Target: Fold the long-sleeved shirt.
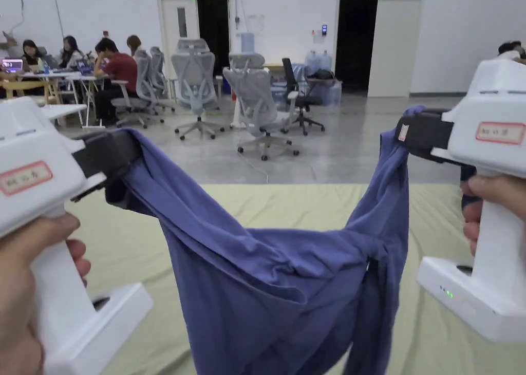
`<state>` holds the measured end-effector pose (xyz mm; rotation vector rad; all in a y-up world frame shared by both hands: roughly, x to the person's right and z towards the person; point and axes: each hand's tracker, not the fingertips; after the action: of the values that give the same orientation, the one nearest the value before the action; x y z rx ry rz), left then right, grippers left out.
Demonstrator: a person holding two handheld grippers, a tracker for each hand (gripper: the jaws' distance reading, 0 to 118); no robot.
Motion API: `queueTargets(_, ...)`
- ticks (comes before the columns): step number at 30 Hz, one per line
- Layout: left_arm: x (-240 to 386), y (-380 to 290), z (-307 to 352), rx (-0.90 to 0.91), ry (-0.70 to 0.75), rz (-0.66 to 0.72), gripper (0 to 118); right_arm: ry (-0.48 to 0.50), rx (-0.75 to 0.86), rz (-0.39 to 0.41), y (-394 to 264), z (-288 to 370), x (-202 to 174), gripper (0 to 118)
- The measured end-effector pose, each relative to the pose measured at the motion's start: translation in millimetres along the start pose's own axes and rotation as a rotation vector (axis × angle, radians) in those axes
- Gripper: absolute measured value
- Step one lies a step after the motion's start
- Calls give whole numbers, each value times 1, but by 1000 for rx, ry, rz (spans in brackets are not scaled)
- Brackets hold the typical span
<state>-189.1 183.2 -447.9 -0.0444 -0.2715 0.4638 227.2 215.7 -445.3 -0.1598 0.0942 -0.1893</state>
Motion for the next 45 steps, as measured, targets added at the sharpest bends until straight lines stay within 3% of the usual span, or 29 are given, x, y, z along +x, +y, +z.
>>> queueTargets(4, 2, 52, -45, 16, -5, -11, 3, -56, -15, -1, 58, -42, -1, 4)
queueTargets(7, 3, 78, -82, 12, 12, -24, 3, -170, -11, 66, 93, -74, 4, 4)
queueTargets(9, -1, 88, -107, 15, 42, -46, 3, -226, 0, 44, 110, -93, 13, 4)
queueTargets(15, -29, 75, -177, -23, 61, -38, 3, -268, -26, -21, 117, -153, 49, 4)
queueTargets(21, -86, 6, -228, -86, 110, -28, 3, -306, -141, -31, 44, -215, 86, 4)
queueTargets(28, -170, -141, -242, -296, 193, -3, 3, -313, -383, -71, -131, -254, 132, 4)
queueTargets(32, -204, -213, -223, -447, 252, -38, 3, -323, -497, -50, -226, -240, 146, 4)
queueTargets(35, -212, -235, -189, -464, 222, -36, 3, -310, -516, -103, -264, -207, 159, 4)
queueTargets(38, -204, -245, -143, -486, 182, -139, 3, -305, -489, -111, -283, -151, 153, 4)
queueTargets(45, -197, -259, -28, -561, 177, -142, 3, -281, -482, -59, -310, -14, 136, 4)
